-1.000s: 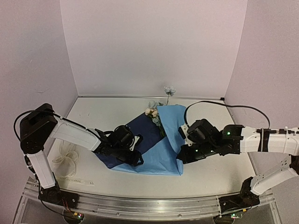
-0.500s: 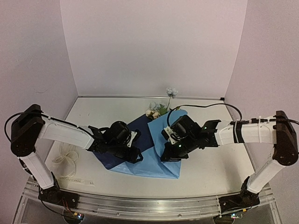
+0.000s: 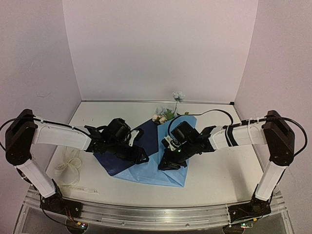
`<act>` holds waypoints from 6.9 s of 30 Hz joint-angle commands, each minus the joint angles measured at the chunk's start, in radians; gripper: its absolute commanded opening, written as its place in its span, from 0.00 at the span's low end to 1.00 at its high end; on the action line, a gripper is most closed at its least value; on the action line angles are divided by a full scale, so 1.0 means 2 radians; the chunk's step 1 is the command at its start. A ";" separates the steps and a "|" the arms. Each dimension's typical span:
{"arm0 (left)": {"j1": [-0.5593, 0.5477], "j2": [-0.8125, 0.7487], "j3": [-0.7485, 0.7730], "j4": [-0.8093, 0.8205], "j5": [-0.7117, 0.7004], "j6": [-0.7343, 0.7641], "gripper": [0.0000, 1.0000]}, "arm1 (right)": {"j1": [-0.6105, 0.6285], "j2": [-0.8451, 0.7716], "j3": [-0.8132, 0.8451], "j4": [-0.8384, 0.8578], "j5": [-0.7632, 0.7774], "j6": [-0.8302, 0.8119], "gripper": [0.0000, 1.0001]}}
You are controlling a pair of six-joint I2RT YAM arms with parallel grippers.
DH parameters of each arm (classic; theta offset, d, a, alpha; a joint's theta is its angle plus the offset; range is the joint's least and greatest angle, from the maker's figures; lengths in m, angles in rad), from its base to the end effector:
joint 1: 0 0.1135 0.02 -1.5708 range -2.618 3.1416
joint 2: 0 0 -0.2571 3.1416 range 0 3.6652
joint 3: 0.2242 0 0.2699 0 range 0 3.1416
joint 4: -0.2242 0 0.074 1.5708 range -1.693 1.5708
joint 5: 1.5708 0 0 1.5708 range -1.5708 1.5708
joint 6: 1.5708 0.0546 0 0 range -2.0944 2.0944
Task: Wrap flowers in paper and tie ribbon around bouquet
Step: Fold the right corner of the flattened wrapping paper at the center of the board, then adjust the 2/3-folded wrapping paper at the center of the board.
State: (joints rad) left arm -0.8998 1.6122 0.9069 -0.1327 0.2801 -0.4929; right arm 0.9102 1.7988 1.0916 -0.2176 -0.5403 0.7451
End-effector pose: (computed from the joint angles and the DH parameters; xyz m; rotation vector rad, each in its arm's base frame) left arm 0.2086 -0.2870 0.1515 0.6632 2.5182 -0.9212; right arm 0.2170 0.3251 0.1421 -0.4954 2.8027 1.2295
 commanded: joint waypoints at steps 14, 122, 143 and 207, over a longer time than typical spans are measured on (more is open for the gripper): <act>-0.003 0.066 0.041 0.107 0.117 -0.043 0.65 | -0.053 -0.042 -0.021 0.031 -0.127 0.010 0.36; -0.033 0.183 0.212 0.133 0.100 0.017 0.61 | -0.196 -0.070 -0.023 -0.183 0.088 -0.097 0.45; -0.023 0.128 0.097 0.133 0.005 0.000 0.00 | -0.182 -0.092 0.006 -0.275 0.067 -0.107 0.47; -0.002 0.162 0.100 0.125 -0.010 -0.006 0.00 | -0.340 0.170 0.363 -0.311 -0.046 0.087 0.36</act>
State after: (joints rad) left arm -0.9077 1.9499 1.0801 0.1043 0.2607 -0.5228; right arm 0.2276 2.1377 1.7320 -0.7408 -0.5948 0.9078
